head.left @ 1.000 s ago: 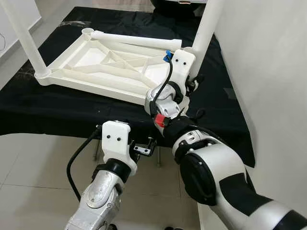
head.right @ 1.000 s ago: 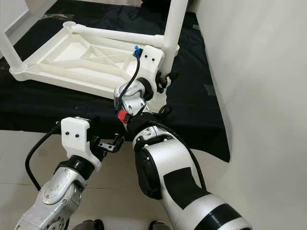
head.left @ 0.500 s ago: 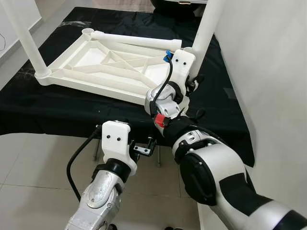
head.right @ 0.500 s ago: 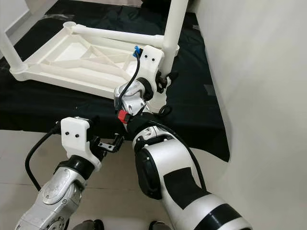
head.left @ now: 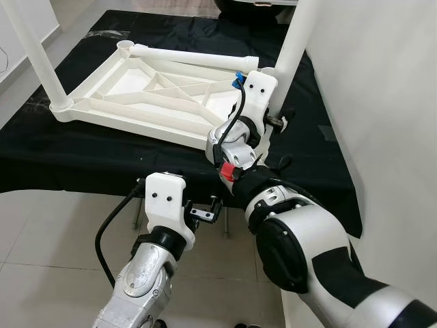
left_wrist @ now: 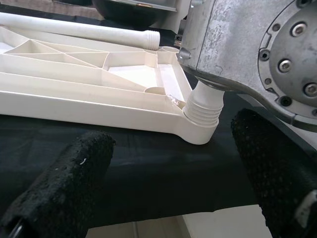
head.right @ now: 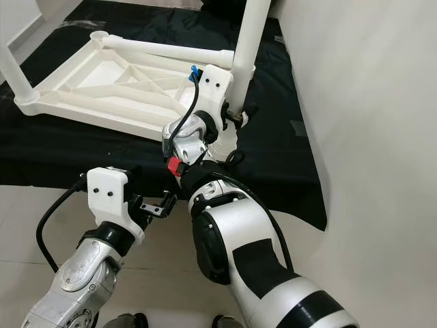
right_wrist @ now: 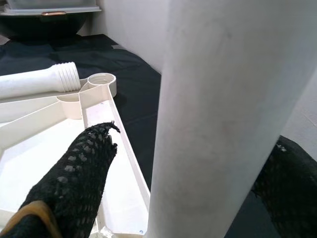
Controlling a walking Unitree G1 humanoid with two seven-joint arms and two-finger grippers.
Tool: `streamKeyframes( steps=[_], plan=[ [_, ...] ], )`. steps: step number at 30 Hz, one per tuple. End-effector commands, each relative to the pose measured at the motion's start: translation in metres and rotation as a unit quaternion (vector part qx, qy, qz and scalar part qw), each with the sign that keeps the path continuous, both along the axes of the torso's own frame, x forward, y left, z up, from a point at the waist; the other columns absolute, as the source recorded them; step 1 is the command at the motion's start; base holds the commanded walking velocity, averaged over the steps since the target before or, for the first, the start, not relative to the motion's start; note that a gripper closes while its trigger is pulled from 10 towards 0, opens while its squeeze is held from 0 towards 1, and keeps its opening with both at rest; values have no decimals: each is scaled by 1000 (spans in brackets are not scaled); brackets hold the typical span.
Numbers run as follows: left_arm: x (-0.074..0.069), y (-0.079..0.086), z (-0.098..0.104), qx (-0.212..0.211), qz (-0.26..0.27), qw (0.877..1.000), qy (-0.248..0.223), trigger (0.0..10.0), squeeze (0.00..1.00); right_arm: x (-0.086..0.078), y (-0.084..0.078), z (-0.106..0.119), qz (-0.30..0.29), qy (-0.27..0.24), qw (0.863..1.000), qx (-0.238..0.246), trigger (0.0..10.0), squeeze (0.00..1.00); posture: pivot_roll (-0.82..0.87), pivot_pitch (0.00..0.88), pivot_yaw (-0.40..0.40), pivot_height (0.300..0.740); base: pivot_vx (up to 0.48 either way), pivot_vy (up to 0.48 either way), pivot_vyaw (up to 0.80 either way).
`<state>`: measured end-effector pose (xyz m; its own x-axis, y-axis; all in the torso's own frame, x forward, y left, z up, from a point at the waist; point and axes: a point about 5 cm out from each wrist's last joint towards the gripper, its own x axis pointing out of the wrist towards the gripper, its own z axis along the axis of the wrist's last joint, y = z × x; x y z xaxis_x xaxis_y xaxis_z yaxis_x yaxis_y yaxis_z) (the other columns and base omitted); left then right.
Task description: Building children table
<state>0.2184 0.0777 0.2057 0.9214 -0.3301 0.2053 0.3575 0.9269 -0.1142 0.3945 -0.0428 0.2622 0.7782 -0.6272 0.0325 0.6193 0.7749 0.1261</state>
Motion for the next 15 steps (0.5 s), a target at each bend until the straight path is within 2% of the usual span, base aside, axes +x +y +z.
streamKeyframes(
  steps=[1,2,3,15],
  plan=[
    [-1,-1,-4,-1,-2,1000,9,10000,0,-1,1,-3,-5,6,1000,5,10000,804,109,189,-89,740,0,0,0],
    [-1,-1,-4,-1,-2,1000,9,10000,0,-1,1,-3,-5,6,1000,5,10000,804,109,189,-89,740,0,0,0],
    [-1,-1,-4,-1,-2,1000,9,10000,0,-1,1,-3,-7,7,1000,6,10000,0,109,189,-89,740,0,0,0],
    [1,0,-4,0,-1,1000,9,10000,0,-2,0,-6,-15,13,1000,14,10000,0,109,191,-86,740,0,0,0]
  ],
)
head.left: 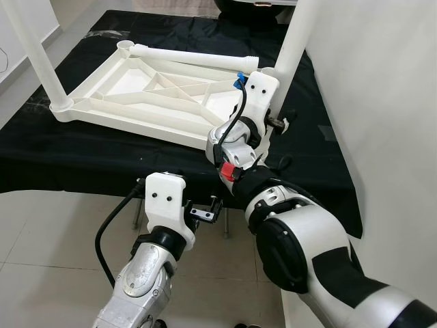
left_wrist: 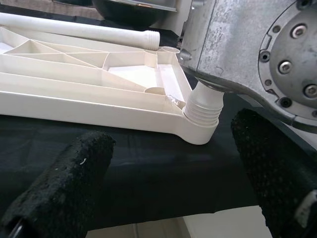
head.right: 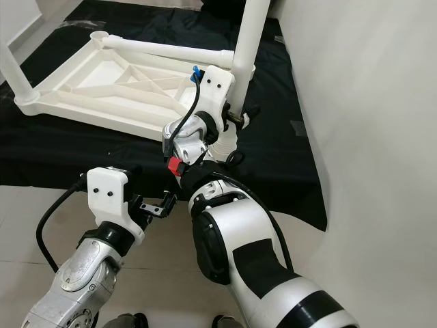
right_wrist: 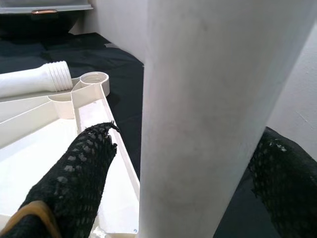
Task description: Building children table
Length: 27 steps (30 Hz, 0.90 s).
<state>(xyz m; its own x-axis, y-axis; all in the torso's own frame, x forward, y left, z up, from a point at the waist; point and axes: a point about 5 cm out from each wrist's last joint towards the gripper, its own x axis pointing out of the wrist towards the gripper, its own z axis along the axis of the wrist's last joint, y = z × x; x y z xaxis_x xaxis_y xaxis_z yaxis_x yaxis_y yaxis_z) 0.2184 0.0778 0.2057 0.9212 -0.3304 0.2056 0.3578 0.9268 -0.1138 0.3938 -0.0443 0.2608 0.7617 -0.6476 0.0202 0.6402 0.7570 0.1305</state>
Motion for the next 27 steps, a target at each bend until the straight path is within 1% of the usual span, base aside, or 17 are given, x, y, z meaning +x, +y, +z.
streamKeyframes(
  steps=[1,27],
  plan=[
    [0,0,-4,0,-1,1000,9,10000,0,-2,2,-5,-3,10,1000,8,10000,0,109,191,-86,740,0,0,0],
    [1,1,-3,-1,1,1000,7,10000,0,-2,0,-8,-9,12,1000,14,10000,0,109,192,-85,740,0,0,0]
  ],
)
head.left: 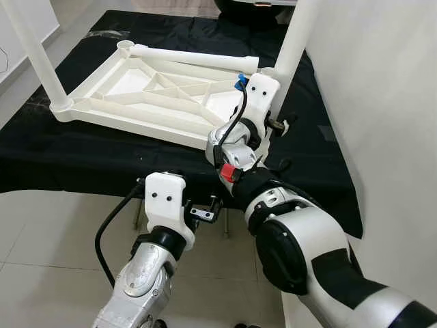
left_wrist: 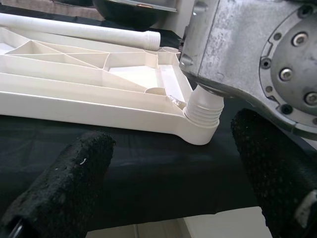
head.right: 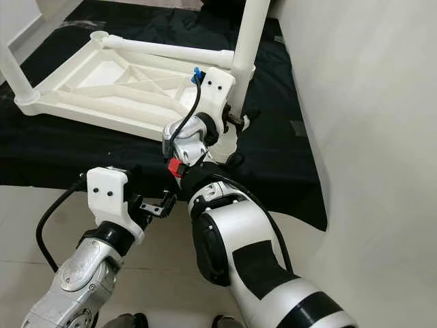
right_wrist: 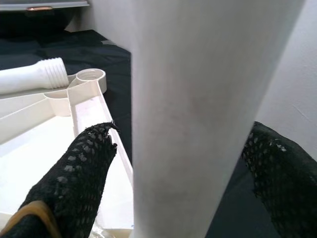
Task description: Building children table
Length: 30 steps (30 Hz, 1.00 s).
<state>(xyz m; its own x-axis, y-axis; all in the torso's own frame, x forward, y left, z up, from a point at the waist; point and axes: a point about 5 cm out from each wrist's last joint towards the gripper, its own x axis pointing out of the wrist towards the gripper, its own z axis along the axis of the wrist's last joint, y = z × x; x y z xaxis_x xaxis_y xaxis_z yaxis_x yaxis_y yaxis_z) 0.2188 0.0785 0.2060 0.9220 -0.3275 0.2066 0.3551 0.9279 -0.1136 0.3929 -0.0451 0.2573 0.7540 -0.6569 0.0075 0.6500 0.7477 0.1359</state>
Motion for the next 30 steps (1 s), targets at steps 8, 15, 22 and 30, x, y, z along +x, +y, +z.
streamKeyframes(
  steps=[8,15,22,30],
  plan=[
    [1,1,-2,-3,0,1000,4,10000,0,-2,-1,-8,-2,8,1000,9,10000,0,109,191,-84,740,0,0,0],
    [1,1,-2,-2,1,1000,3,10000,0,-2,-1,-14,3,11,1000,6,10000,0,106,190,-81,740,0,0,0],
    [1,1,-3,-3,0,1000,4,10000,0,-4,3,-18,16,14,1000,10,10000,0,109,181,-80,740,0,0,0],
    [1,1,-4,-3,-1,1000,5,10000,0,-4,3,-18,25,11,1000,11,10000,0,104,173,-79,740,0,0,0]
  ],
)
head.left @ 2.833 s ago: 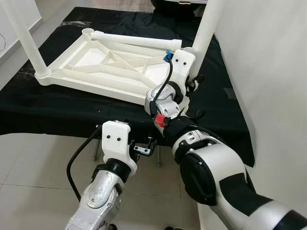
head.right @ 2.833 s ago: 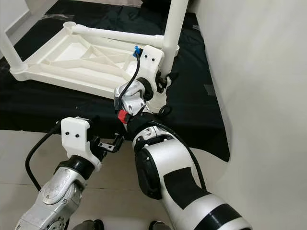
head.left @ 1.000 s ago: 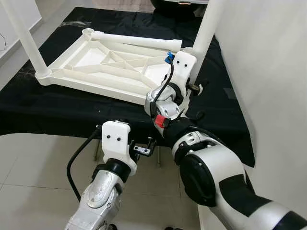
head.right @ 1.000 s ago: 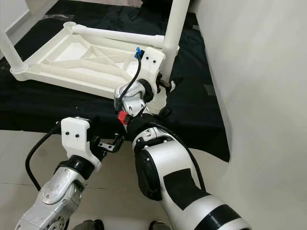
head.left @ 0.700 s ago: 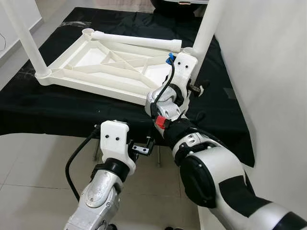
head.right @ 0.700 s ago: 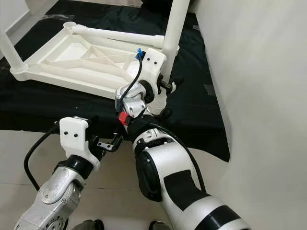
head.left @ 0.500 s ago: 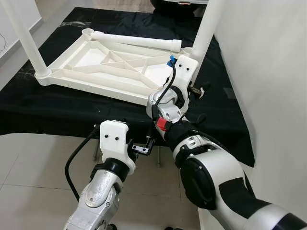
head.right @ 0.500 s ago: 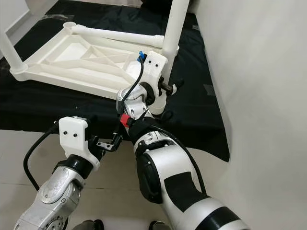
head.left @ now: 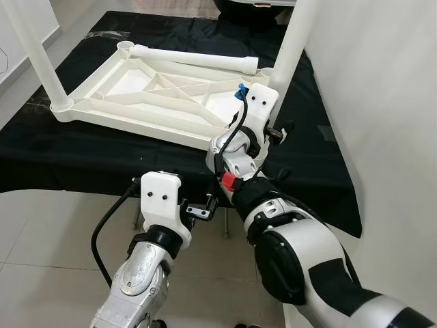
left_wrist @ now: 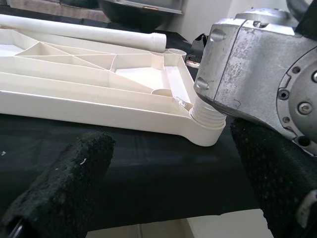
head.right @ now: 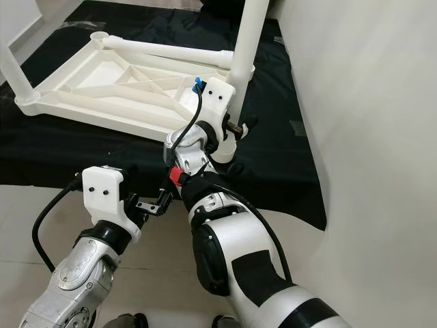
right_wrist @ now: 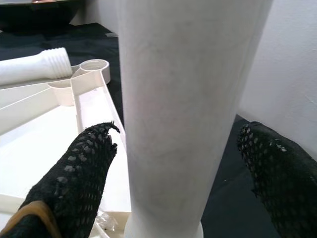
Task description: Building children table
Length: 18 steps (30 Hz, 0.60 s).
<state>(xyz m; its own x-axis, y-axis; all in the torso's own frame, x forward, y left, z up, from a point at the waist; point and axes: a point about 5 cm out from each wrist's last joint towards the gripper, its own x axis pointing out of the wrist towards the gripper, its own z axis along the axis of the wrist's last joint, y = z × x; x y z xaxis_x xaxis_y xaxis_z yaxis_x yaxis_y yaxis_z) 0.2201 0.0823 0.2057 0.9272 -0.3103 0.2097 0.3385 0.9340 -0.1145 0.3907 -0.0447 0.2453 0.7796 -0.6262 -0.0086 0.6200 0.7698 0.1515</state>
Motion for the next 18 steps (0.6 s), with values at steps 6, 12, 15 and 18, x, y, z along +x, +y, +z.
streamKeyframes(
  steps=[6,12,15,18],
  plan=[
    [0,-3,-3,-3,-11,1000,5,10000,0,-2,2,-7,7,10,1000,-1,10000,0,104,168,-79,740,0,0,0],
    [0,-3,-3,-2,-11,1000,4,10000,0,-2,2,-8,12,12,1000,-2,10000,0,104,163,-75,740,0,0,0],
    [0,-3,-3,-2,-12,1000,4,10000,0,-2,3,-9,17,12,1000,-2,10000,0,104,163,-75,740,0,0,0],
    [0,-4,-3,-2,-12,1000,3,10000,0,-3,3,-12,24,12,1000,-1,10000,0,103,158,-75,740,0,0,0]
  ],
)
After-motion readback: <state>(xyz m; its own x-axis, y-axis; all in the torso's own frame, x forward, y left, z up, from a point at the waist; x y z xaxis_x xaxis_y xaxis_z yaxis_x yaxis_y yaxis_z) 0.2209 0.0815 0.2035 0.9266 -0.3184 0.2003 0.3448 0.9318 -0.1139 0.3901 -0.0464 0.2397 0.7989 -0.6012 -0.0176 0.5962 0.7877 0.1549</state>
